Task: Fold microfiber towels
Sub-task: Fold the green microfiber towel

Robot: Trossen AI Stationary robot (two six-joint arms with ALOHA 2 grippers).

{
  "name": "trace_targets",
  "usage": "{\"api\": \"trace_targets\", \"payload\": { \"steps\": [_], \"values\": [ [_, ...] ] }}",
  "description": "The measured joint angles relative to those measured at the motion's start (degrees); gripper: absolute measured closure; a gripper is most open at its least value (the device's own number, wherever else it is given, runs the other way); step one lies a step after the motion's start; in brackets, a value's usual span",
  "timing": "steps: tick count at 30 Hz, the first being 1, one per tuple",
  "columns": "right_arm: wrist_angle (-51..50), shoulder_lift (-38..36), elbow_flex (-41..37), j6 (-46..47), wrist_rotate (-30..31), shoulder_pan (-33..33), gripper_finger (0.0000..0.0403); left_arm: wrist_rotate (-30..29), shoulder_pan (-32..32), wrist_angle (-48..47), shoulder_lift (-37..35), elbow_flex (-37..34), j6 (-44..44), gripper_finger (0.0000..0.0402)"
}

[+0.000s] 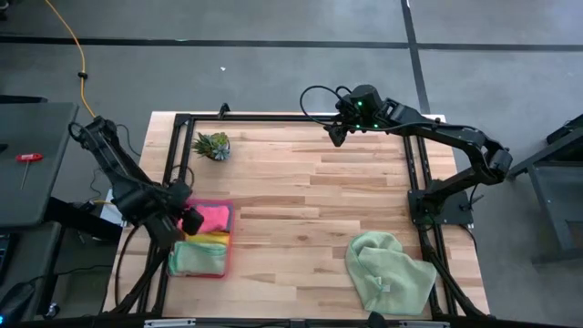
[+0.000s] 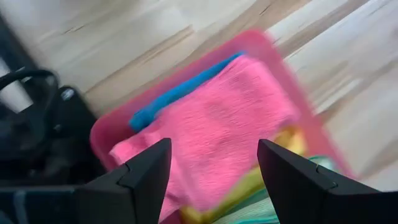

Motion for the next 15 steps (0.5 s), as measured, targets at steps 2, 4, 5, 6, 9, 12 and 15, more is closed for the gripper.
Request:
{"api": "trace_targets", "payload": {
  "steps": [2, 4, 5, 6, 9, 12, 15],
  "values": [
    [0.0, 0.0, 0.0, 0.0, 0.0, 0.0, 0.0178, -2.41, 0.0, 0.25, -2.88, 0.01, -0.23, 0.0174],
    [0.0, 0.0, 0.0, 0.0, 0.0, -0.01, 0.0178, -5.05, 0.0, 0.33, -5.44, 0.03, -0.38, 0.0174],
    [0.0, 0.0, 0.0, 0.0, 0.0, 0.01, 0.0178, -6.3, 0.0, 0.58, -6.47, 0.04, -0.33, 0.0174],
    [0.0, 0.0, 0.0, 0.0, 0.0, -0.01, 0.0178, -7.55, 0.0, 0.86, -7.23, 0.07, -0.01, 0.0174],
    [0.0, 0.0, 0.0, 0.0, 0.0, 0.01, 0.0178, -8.54, 0.01, 0.98, -7.7, 0.05, 2.65, 0.018],
    [0.0, 0.0, 0.0, 0.0, -0.01, 0.01, 0.0178, -8.28, 0.04, 2.11, -6.65, -1.1, 3.53, 0.0214],
    [-0.02, 0.0, 0.0, 0.02, -0.02, 0.01, 0.0178, -10.03, 0.62, 6.08, -6.01, -2.67, 3.55, 0.0288]
  ]
}}
